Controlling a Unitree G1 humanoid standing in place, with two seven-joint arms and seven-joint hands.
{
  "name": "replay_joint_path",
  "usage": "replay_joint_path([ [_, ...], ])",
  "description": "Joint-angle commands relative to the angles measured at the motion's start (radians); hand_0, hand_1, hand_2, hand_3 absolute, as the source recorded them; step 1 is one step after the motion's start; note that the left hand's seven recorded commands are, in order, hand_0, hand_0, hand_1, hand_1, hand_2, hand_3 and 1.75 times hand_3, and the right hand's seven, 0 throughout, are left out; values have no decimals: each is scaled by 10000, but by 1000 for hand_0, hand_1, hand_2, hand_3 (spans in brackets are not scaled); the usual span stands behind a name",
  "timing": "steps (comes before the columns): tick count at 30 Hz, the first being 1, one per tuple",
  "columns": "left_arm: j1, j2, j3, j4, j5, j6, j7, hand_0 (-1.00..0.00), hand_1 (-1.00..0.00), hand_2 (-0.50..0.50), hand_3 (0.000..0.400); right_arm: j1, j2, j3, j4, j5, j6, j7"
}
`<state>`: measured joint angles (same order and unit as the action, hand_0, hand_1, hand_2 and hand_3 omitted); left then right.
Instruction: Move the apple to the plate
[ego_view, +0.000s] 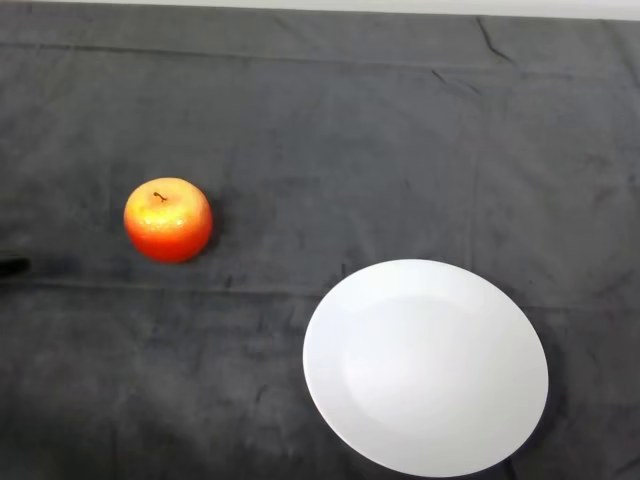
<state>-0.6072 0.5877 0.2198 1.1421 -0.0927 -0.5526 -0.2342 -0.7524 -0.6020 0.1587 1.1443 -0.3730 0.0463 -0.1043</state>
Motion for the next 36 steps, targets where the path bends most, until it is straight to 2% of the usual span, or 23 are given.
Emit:
replay_joint_path([
  [1,-542,4,-141,-61,153,-268,-227,0,0,0,0,311,-41,-89,164,78,31,7],
  [8,-563,-274,-460,80,330,-415,-828,0,0,0,0,310,-41,-88,166,77,31,7],
  [13,-521,-517,-721,188,545,-443,-1003,0,0,0,0,308,-40,-88,168,77,31,7],
  [23,-788,-1026,-1408,375,1163,-150,-1171,0,0,0,0,308,-40,-88,170,76,30,7],
  [30,-846,-1098,-1659,459,1360,-60,-1499,0,0,0,0,307,-40,-88,171,76,30,7],
  [36,-1242,-1090,-1764,538,1427,333,-1759,0,0,0,0,305,-40,-87,175,75,28,7],
])
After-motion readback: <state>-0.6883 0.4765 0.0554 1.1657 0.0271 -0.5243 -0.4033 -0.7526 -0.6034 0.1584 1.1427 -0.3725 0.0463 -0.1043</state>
